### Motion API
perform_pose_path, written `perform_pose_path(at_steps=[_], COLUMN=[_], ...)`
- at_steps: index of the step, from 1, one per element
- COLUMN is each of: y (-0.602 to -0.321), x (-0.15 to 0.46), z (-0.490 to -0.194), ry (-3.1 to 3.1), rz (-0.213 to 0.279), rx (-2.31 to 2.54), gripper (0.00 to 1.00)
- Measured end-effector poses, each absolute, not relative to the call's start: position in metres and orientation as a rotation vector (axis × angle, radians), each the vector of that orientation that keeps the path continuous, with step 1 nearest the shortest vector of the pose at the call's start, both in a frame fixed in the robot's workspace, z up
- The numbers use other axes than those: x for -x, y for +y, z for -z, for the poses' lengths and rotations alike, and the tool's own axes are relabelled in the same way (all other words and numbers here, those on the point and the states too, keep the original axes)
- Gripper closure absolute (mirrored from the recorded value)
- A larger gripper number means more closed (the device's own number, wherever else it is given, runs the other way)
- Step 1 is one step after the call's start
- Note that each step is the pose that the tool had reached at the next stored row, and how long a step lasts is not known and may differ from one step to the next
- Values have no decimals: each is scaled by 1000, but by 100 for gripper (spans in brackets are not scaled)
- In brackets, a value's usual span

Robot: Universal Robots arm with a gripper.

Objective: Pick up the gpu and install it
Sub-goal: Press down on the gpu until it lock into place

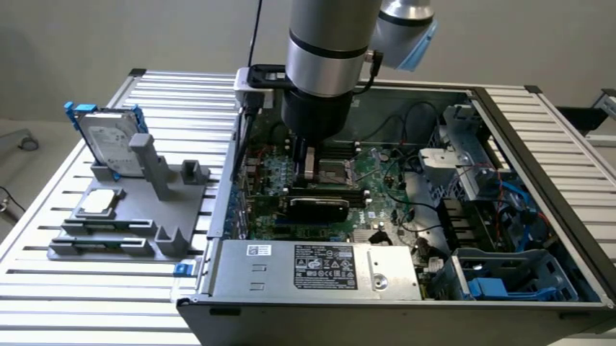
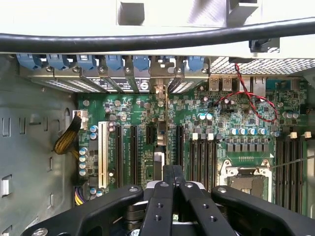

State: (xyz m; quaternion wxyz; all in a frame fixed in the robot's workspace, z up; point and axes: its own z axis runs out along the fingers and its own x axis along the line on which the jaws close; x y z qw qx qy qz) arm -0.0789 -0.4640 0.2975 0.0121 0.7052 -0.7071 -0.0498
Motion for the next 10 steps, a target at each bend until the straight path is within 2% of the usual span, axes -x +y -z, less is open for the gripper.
perform_pose_path(at_steps=[10], y=[-464], x=[79], z=[-297], ry=[-2204], rz=[156], rx=[-2199], gripper=[89])
